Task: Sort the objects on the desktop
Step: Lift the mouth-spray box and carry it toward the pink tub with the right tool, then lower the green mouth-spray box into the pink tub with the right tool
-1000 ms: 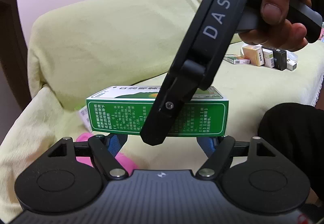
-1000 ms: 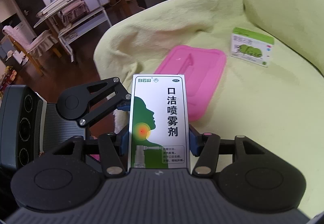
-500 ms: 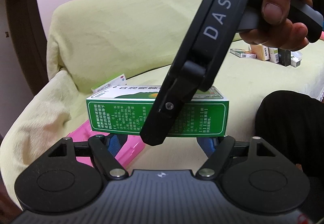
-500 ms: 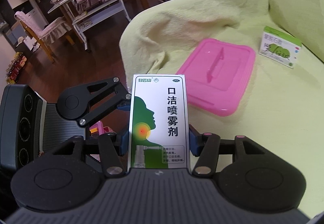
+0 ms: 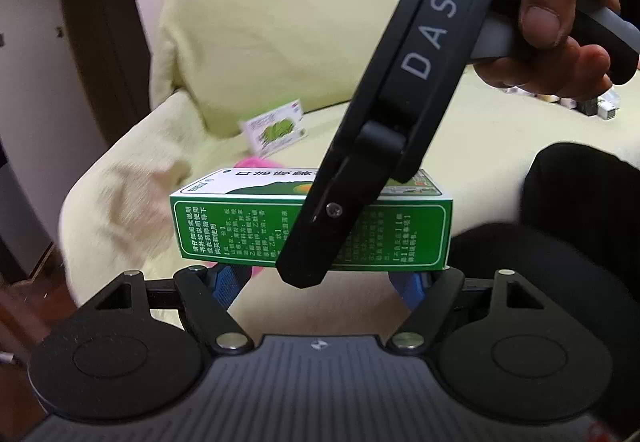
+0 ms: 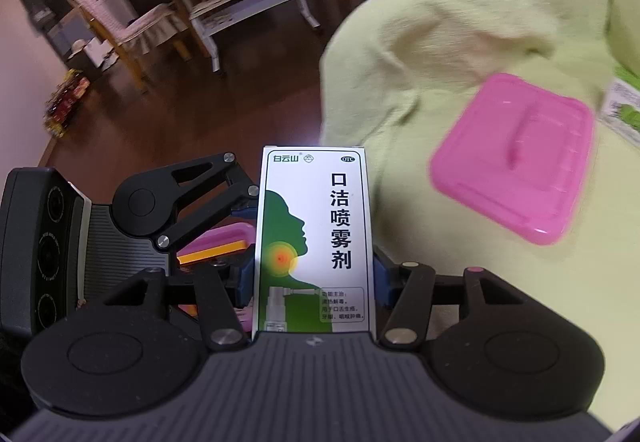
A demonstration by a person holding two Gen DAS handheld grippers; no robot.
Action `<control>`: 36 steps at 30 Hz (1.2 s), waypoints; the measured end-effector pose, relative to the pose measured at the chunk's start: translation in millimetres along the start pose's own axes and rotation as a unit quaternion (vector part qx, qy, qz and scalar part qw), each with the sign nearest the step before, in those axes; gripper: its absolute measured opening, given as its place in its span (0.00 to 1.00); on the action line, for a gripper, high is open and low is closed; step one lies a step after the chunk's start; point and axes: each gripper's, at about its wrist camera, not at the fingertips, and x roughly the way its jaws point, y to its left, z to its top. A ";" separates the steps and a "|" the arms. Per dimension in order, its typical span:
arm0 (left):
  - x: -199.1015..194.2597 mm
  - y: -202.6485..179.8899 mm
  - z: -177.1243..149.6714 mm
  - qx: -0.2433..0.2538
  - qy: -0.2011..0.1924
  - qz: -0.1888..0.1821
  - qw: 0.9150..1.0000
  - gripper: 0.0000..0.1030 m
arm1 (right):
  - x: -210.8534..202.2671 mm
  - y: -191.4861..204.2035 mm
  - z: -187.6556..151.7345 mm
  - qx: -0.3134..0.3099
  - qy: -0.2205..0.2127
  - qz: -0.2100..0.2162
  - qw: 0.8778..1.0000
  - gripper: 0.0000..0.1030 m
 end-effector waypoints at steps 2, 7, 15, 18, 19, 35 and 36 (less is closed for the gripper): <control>-9.1 3.4 -9.2 -0.006 0.009 0.008 1.000 0.74 | 9.8 10.0 2.5 -0.007 0.005 0.010 1.000 0.50; -34.5 17.2 -29.9 -0.015 0.029 0.031 0.999 0.74 | 29.6 38.9 11.7 -0.026 0.007 0.031 0.999 0.50; -78.9 44.3 -58.6 -0.012 0.071 0.074 0.995 0.74 | 61.2 86.2 26.1 -0.049 -0.012 0.076 0.996 0.50; -92.2 50.9 -71.3 -0.016 0.088 0.087 0.992 0.74 | 75.9 101.3 27.7 -0.052 -0.009 0.095 0.994 0.50; -96.0 52.4 -75.9 -0.019 0.094 0.092 0.991 0.74 | 81.2 106.5 27.8 -0.053 -0.008 0.101 0.993 0.50; -123.7 26.9 -175.1 -0.100 0.177 0.115 0.972 0.74 | 173.0 158.3 -31.3 -0.056 0.058 0.145 0.986 0.50; -126.0 23.4 -182.3 -0.107 0.181 0.116 0.971 0.74 | 178.3 160.0 -35.7 -0.057 0.061 0.147 0.986 0.50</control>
